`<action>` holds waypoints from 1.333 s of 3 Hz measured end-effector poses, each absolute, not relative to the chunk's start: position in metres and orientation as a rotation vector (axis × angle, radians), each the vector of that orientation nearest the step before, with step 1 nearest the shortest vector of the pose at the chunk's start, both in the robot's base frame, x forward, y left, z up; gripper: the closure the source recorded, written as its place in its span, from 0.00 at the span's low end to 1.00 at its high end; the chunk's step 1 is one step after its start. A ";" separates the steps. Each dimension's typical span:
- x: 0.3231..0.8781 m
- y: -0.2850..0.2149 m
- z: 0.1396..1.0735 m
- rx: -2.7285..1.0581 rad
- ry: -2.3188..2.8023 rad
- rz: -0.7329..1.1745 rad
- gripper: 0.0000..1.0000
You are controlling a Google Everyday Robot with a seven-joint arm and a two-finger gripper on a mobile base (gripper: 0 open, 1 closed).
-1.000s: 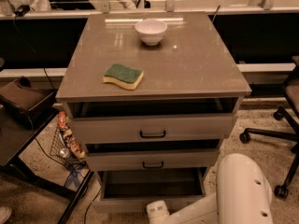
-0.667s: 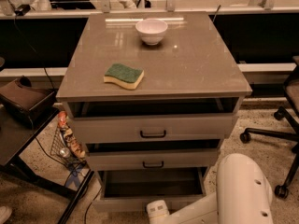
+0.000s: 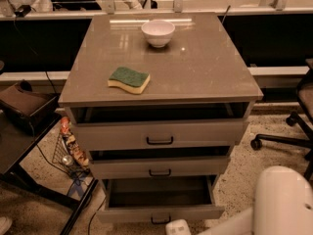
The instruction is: Open bottom drawer
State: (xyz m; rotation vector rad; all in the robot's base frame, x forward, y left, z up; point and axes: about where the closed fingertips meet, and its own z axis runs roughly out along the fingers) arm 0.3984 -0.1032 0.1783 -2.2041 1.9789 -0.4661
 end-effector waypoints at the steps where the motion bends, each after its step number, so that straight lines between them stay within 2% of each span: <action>1: 0.383 -0.156 0.246 -2.223 1.911 -0.495 1.00; 3: 0.452 -0.155 0.272 -2.172 1.723 -0.508 1.00; 4: 0.457 -0.154 0.271 -2.169 1.721 -0.506 1.00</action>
Offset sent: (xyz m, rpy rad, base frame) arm 0.0545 -0.0617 0.1252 0.0523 -0.1487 0.1869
